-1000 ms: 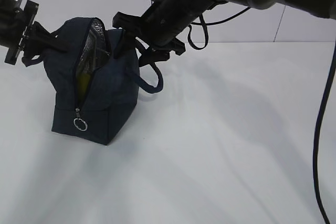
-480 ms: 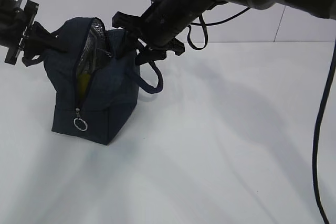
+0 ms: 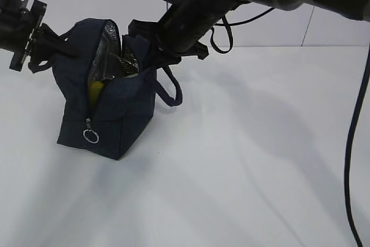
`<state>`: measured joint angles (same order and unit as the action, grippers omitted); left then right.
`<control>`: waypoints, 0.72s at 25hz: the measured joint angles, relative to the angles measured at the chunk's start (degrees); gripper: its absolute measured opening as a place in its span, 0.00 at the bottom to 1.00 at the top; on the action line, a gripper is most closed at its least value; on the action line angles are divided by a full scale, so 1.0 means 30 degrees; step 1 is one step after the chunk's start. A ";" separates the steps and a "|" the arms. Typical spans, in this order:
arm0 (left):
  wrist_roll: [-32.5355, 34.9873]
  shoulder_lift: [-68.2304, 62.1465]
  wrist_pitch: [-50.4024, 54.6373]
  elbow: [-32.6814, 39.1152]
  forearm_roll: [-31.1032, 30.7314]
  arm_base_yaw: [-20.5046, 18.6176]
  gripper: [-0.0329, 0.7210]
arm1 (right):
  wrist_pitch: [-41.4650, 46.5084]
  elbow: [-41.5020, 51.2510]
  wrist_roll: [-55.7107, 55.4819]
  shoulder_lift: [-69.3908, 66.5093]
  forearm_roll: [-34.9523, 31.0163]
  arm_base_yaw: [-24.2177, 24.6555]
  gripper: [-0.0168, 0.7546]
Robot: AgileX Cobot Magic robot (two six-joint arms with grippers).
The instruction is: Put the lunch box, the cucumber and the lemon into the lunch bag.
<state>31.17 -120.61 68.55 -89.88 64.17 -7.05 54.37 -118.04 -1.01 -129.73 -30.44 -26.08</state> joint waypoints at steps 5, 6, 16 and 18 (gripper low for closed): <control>-0.0372 0.0000 -0.0076 0.0000 0.0210 0.0783 0.03 | 0.0631 0.0000 0.1076 0.0000 0.0279 0.0000 0.04; -0.0466 0.0000 -0.0111 0.0000 0.0210 0.1029 0.03 | 0.0895 0.0000 0.1227 0.0000 0.0540 0.0040 0.04; -0.0784 0.0000 -0.0135 0.0000 0.2341 0.3208 0.03 | 0.3781 0.0000 0.0606 0.1656 0.6093 0.0299 0.04; -0.0784 0.0000 -0.0279 0.0000 0.2963 0.3692 0.03 | 0.4706 0.0000 0.0335 0.2039 0.7205 0.0312 0.04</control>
<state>28.82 -120.61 67.71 -89.88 73.06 4.02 68.49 -118.04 0.00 -123.61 -8.83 -25.15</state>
